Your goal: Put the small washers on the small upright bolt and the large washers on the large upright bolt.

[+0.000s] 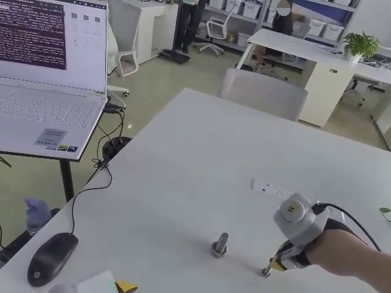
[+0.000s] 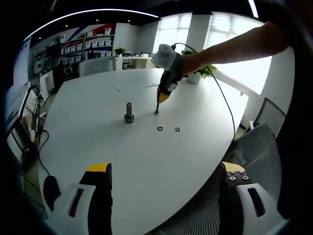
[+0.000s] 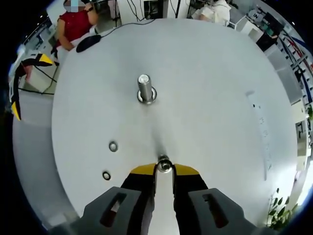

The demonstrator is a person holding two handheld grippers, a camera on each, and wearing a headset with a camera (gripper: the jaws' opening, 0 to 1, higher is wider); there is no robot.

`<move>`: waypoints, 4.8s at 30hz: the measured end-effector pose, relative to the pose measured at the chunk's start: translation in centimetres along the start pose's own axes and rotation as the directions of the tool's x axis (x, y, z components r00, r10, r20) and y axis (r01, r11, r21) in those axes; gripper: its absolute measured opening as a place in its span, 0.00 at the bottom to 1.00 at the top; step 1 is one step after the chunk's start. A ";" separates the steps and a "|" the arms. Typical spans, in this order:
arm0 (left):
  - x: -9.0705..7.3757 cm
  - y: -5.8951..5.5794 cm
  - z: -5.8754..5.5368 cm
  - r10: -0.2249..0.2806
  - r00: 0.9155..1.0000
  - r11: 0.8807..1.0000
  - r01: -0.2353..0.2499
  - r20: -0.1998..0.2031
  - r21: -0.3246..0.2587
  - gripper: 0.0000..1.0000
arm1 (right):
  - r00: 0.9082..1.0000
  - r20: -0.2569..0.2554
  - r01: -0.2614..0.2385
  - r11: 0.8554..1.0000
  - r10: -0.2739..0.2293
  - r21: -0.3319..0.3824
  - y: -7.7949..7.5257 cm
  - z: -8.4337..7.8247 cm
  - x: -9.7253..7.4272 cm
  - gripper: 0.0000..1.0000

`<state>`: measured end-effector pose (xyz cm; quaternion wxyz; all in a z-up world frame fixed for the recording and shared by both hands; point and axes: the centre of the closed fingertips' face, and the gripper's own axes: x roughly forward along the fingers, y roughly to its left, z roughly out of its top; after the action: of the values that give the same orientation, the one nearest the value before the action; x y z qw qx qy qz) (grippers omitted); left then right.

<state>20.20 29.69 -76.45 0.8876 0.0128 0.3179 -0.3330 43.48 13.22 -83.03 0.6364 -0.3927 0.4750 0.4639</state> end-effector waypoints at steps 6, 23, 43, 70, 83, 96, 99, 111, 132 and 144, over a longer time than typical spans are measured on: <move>0.2 0.0 0.1 -0.006 1.000 1.000 0.006 0.000 0.000 0.90 | 1.000 -0.003 -0.003 1.000 0.003 -0.003 0.1 0.0 0.3 0.13; 0.6 0.0 0.0 -0.022 1.000 1.000 0.022 -0.004 -0.004 0.90 | 1.000 -0.021 -0.016 1.000 0.015 -0.008 0.4 -0.8 2.2 0.13; 0.6 -0.1 -0.9 -0.033 0.999 0.999 0.032 -0.025 -0.020 0.86 | 0.999 -0.035 -0.007 1.000 0.006 -0.021 0.2 -1.1 3.5 0.13; 0.6 -0.5 -0.9 -0.039 0.999 0.999 0.038 -0.033 -0.021 0.83 | 0.999 -0.038 -0.012 1.000 0.012 0.001 0.3 -1.5 4.0 0.13; 0.6 -0.6 -0.7 -0.052 0.998 0.998 0.051 -0.026 -0.024 0.84 | 0.999 -0.040 -0.017 1.000 0.017 0.000 0.3 -1.5 4.0 0.14; 0.5 -0.6 -0.9 -0.052 0.998 0.998 0.051 -0.029 -0.026 0.84 | 0.999 -0.019 -0.027 1.000 0.027 0.014 0.4 -1.1 3.8 0.23; 0.4 -0.8 -0.9 -0.054 0.998 0.998 0.053 -0.033 -0.023 0.84 | 1.000 -0.015 -0.018 1.000 0.018 0.004 0.3 -1.0 3.7 0.30; 0.0 -1.0 -0.3 -0.052 0.998 0.999 0.053 -0.029 0.001 0.83 | 1.000 -0.019 -0.020 1.000 0.021 0.013 0.2 -1.4 2.3 0.29; -0.5 -1.7 0.3 -0.053 0.999 0.998 0.053 -0.006 0.016 0.83 | 1.000 -0.009 0.002 1.000 -0.002 0.005 0.3 -0.7 -1.4 0.28; -0.9 -2.6 0.3 -0.062 0.998 0.998 0.062 -0.002 0.023 0.82 | 1.000 -0.003 0.006 1.000 -0.006 -0.010 1.4 0.0 -3.4 0.28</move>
<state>18.27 28.18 -75.22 0.8765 0.0135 0.3148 -0.3641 41.77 12.81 -79.87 0.6350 -0.3979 0.4724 0.4640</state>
